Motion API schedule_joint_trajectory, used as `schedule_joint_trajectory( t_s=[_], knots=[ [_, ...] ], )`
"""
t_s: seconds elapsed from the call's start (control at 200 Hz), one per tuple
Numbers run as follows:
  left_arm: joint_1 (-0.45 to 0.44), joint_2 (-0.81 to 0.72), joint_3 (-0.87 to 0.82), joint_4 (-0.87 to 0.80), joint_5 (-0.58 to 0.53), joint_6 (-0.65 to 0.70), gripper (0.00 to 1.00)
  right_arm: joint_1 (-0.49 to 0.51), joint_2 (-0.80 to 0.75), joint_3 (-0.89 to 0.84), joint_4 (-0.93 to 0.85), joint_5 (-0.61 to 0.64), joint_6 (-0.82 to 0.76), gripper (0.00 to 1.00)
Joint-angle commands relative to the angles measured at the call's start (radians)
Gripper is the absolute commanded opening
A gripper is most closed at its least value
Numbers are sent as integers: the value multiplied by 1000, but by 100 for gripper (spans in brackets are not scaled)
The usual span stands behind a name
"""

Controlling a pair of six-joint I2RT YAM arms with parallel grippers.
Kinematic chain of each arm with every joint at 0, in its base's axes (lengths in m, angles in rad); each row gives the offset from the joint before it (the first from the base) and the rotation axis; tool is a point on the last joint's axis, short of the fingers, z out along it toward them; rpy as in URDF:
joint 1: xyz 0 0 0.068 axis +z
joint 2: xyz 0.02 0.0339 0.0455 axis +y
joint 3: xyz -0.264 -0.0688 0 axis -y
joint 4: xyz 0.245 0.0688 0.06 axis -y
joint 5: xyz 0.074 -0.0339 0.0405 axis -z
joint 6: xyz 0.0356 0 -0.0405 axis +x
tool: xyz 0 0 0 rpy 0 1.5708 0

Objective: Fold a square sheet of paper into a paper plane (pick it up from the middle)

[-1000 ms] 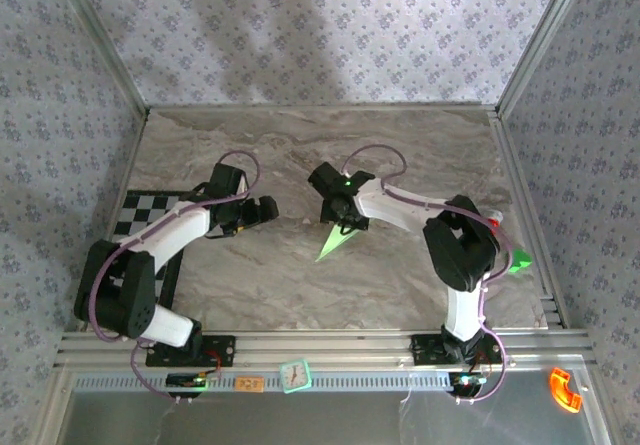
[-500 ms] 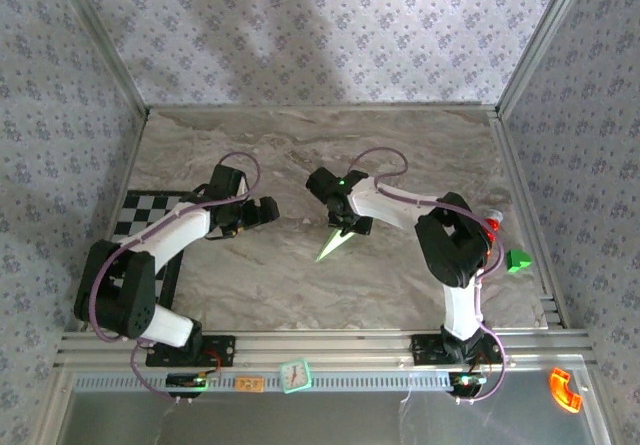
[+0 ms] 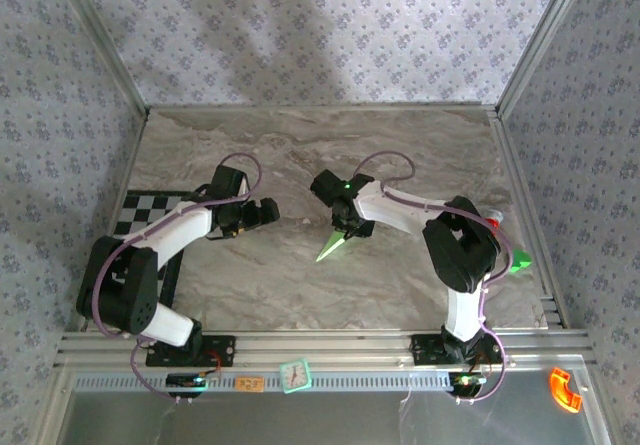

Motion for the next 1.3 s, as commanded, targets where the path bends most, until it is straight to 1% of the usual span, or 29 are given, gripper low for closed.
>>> schedule_joint_trajectory(
  t_s=[0.0,0.125,0.23,0.29,0.405,0.495,0.555,0.615,0.689,0.724,0.864,0.974,1.069,1.094,1.154,1.179,1.294],
  knots=[
    [4,11,34,-17,-6,7,99,-6,-17,-15,0,-16,27,24],
    [4,12,40,-22,-13,6,99,-10,-33,-21,5,-7,26,14],
    [9,5,41,-23,-18,0,99,-13,-58,-17,11,24,3,5],
    [16,-4,37,-19,-17,-7,99,-18,-75,-7,20,34,-31,3],
    [42,-41,14,4,-14,-31,99,-25,-124,14,107,16,-172,2],
    [62,-77,-6,26,-9,-49,99,-36,-156,37,206,-66,-302,2],
    [70,-101,-18,41,-6,-60,99,-49,-171,47,286,-156,-371,2],
    [76,-123,-30,58,-6,-74,99,-64,-178,45,357,-252,-406,1],
    [77,-147,-45,81,-6,-92,99,-87,-177,26,451,-360,-410,1],
    [77,-156,-52,93,-3,-100,99,-96,-173,16,482,-400,-463,1],
    [77,-186,-83,142,6,-132,99,-114,-151,-42,597,-531,-470,1],
    [75,-187,-107,194,42,-160,99,-139,-125,-103,683,-608,-448,1],
    [65,-172,-124,230,65,-184,99,-165,-97,-144,758,-654,-430,1],
    [61,-168,-126,236,70,-187,99,-172,-88,-187,779,-670,-427,1],
    [46,-148,-125,244,78,-194,98,-190,-73,-222,822,-695,-426,1],
    [38,-139,-123,248,82,-197,98,-196,-67,-238,838,-708,-401,1],
    [-8,-98,-106,264,86,-206,98,-239,-63,-302,884,-723,-384,1]
  ],
)
